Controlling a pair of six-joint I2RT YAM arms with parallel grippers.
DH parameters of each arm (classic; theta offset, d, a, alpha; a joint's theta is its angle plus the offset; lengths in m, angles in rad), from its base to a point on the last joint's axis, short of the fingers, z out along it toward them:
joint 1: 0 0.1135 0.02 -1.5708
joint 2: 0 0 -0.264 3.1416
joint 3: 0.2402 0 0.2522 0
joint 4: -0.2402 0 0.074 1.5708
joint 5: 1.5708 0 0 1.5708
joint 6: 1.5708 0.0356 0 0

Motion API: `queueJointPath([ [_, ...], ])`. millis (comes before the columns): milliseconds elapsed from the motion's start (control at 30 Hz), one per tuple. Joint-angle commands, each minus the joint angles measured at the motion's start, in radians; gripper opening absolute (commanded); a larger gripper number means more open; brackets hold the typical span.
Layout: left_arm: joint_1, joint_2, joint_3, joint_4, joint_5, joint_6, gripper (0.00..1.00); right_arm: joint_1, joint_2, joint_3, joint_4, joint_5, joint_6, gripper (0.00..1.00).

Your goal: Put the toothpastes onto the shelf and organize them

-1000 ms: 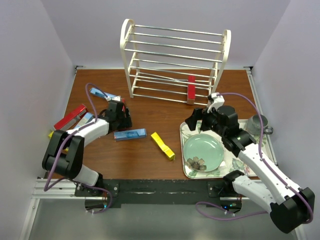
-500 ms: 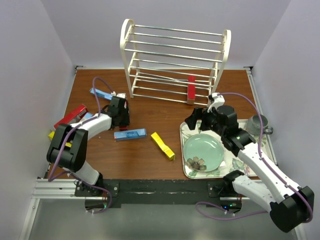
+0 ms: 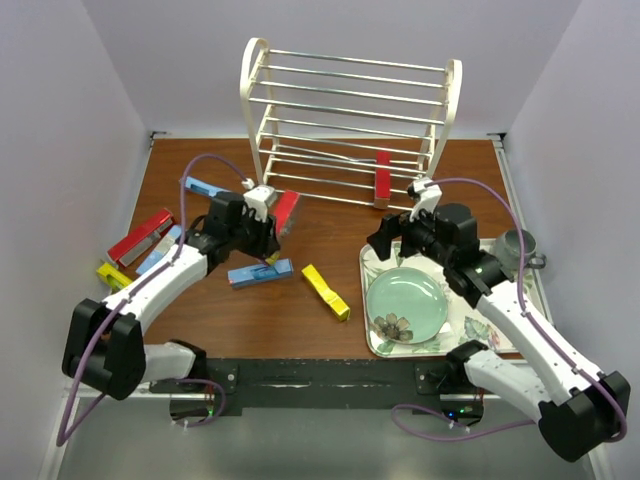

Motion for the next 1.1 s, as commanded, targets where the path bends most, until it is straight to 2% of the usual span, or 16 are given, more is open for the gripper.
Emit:
queueJointPath([
  [0, -0.119, -0.038, 0.045, -0.042, 0.202, 0.130, 0.23, -0.002, 0.012, 0.097, -0.037, -0.176, -0.216, 0.98],
  [267, -0.296, -0.104, 0.082, -0.158, 0.299, 0.336, 0.18, 0.001, 0.057, 0.223, -0.318, -0.439, -0.510, 0.98],
  [467, -0.363, -0.104, 0.144, -0.287, 0.317, 0.471, 0.18, 0.026, 0.084, 0.292, -0.461, -0.567, -0.622, 0.98],
  [667, -0.389, -0.074, 0.207, -0.361, 0.293, 0.520, 0.18, 0.105, 0.143, 0.344, -0.542, -0.541, -0.673, 0.95],
  [867, -0.403, -0.051, 0.269, -0.418, 0.293, 0.562, 0.18, 0.199, 0.209, 0.354, -0.550, -0.464, -0.690, 0.94],
  [1067, -0.409, -0.048, 0.316, -0.471, 0.311, 0.597, 0.18, 0.235, 0.244, 0.351, -0.538, -0.463, -0.701, 0.91],
])
